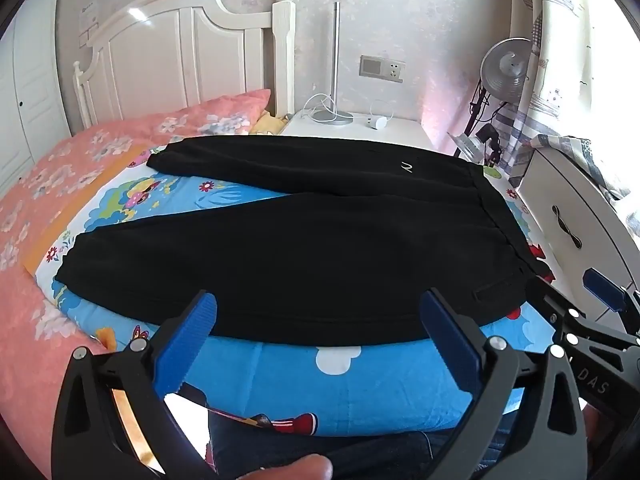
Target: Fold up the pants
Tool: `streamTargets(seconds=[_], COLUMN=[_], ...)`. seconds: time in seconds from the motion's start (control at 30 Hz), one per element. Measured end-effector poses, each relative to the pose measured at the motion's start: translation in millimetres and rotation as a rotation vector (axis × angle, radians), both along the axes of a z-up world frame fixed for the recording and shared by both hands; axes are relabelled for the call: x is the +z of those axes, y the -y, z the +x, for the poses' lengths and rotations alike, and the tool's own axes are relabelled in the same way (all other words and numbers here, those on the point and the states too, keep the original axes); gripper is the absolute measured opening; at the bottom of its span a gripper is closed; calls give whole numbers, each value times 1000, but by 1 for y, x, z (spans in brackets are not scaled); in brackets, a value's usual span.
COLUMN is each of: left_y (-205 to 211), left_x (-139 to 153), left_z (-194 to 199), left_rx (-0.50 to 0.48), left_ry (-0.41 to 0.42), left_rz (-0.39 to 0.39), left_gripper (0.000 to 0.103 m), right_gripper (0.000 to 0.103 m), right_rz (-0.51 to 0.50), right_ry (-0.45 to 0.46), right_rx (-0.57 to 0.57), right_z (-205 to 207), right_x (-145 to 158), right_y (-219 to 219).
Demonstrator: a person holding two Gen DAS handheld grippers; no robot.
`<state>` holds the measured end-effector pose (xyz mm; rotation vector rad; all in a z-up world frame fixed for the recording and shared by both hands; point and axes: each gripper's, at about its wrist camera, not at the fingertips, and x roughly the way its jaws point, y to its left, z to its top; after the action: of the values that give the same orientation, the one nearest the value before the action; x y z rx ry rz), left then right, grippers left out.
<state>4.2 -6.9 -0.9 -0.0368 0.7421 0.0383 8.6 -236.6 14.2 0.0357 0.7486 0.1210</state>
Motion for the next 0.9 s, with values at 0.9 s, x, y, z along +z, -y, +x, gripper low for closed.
streamTargets(seconds=[0.9], left_y=[-3], left_x=[2], left_z=[-2], left_rx=[-1], left_ry=[3], left_rz=[-4], left_gripper=[101], right_gripper=[93], right_rz=[0], right_ry=[4], right_rx=[2], right_z=[0], right_x=[1], right_y=[1])
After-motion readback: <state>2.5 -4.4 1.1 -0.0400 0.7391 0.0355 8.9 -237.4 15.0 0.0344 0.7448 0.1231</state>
